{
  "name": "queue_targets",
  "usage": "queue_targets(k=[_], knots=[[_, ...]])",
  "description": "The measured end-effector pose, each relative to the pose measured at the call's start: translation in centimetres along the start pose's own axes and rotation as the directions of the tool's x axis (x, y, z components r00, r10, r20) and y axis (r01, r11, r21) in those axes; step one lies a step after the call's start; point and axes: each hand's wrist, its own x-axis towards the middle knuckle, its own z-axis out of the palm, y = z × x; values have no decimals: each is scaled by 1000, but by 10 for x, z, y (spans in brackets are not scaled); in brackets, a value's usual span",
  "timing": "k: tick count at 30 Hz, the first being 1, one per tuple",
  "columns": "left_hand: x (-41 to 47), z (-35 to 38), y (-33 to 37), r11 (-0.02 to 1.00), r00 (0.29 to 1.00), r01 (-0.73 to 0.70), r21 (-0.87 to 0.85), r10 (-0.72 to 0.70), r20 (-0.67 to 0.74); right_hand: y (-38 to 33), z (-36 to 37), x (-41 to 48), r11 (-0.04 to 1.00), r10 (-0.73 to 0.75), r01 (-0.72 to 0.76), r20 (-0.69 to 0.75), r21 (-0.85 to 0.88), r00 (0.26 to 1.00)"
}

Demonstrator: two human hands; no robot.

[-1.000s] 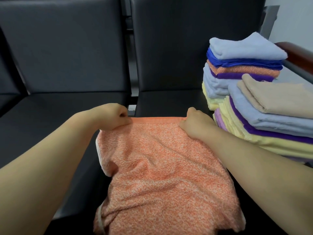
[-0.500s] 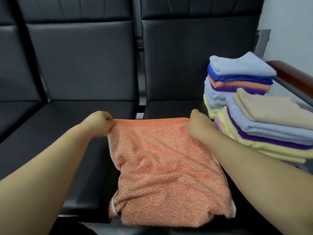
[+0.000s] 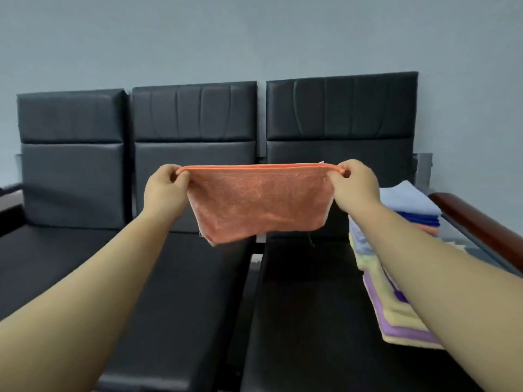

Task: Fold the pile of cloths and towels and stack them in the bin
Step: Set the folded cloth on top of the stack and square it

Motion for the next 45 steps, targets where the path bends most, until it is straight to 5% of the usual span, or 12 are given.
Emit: queue_targets(k=[7, 13, 21, 23, 27, 29, 34, 37, 40, 45], knots=[[-35, -4, -36, 987, 988, 22, 156, -45, 148, 45, 2, -57, 995, 98, -100, 215, -1, 972], [-78, 15, -117, 839, 871, 93, 537, -330, 364, 107, 26, -115, 945, 325, -260, 508, -197, 798], [-111, 18, -162, 900, 804, 270, 342, -407, 434, 136, 60, -136, 927, 373, -320, 563, -194, 737], [-111, 10, -164, 887, 751, 336, 317, -455, 478, 137, 63, -135, 917, 394, -344, 595, -202, 701], [-118, -9, -167, 808, 535, 426, 408, -588, 607, 139, 64, -134, 841, 513, -457, 693, -289, 506], [-119, -13, -170, 772, 483, 440, 459, -634, 604, 136, 65, -134, 823, 546, -463, 684, -330, 484], [-113, -7, -173, 760, 596, 400, 512, -641, 484, 136, 76, -136, 901, 433, -302, 638, -311, 637], [-108, -2, -173, 738, 659, 237, 632, -600, 454, 136, 86, -139, 952, 279, -138, 587, -274, 760], [-103, 7, -177, 696, 751, 54, 716, -501, 430, 139, 92, -142, 959, 203, -41, 576, -282, 792], [-89, 36, -194, 725, 870, -38, 688, -315, 380, 145, 101, -137, 942, 226, -24, 578, -336, 784]])
